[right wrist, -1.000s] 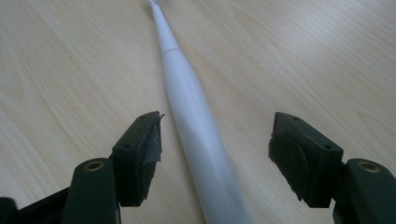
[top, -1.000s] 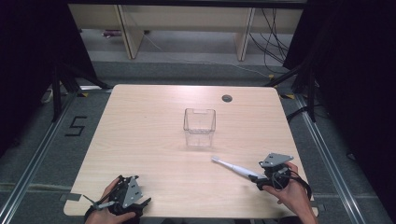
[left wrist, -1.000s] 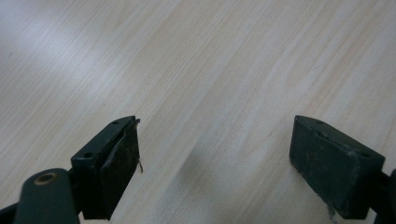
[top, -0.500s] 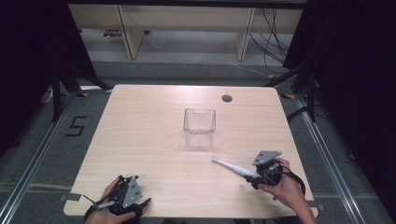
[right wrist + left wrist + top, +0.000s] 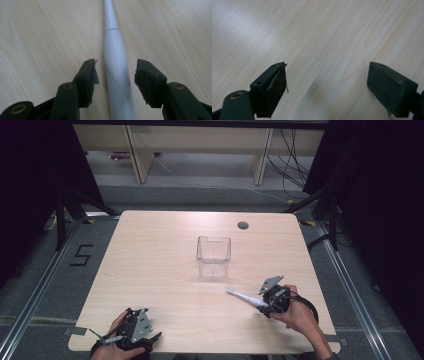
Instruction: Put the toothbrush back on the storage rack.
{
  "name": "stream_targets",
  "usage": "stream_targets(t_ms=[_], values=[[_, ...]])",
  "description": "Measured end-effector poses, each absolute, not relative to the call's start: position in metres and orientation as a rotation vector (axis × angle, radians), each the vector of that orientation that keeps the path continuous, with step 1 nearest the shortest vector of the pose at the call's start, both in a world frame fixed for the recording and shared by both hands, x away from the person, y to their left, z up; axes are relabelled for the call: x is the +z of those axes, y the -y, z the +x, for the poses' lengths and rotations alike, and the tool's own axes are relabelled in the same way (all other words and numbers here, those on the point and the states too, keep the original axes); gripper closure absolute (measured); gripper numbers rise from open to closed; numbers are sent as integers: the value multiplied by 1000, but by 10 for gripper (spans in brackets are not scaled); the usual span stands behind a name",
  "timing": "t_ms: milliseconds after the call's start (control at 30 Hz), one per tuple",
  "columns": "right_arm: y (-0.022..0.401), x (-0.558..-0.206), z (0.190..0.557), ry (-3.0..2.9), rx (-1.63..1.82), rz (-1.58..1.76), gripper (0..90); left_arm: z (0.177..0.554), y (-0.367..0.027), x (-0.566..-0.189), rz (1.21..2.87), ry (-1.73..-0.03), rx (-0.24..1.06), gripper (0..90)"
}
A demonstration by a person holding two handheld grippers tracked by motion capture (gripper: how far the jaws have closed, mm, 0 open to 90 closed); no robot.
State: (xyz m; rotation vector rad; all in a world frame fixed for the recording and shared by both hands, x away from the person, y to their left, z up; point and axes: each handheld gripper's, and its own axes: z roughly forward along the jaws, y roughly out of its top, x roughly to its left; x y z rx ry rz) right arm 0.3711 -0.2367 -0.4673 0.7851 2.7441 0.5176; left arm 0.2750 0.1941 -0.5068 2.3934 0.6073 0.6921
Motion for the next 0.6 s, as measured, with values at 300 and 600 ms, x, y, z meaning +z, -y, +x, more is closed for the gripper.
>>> stream_targets(t_ms=[300,600], values=[[232,-472,380,-2797,437,766,569,275,-194,-507,2389,-612,701,155],[227,-472,387,-2858,363,762,612,275,-194,-507,2393,-608,693,155]])
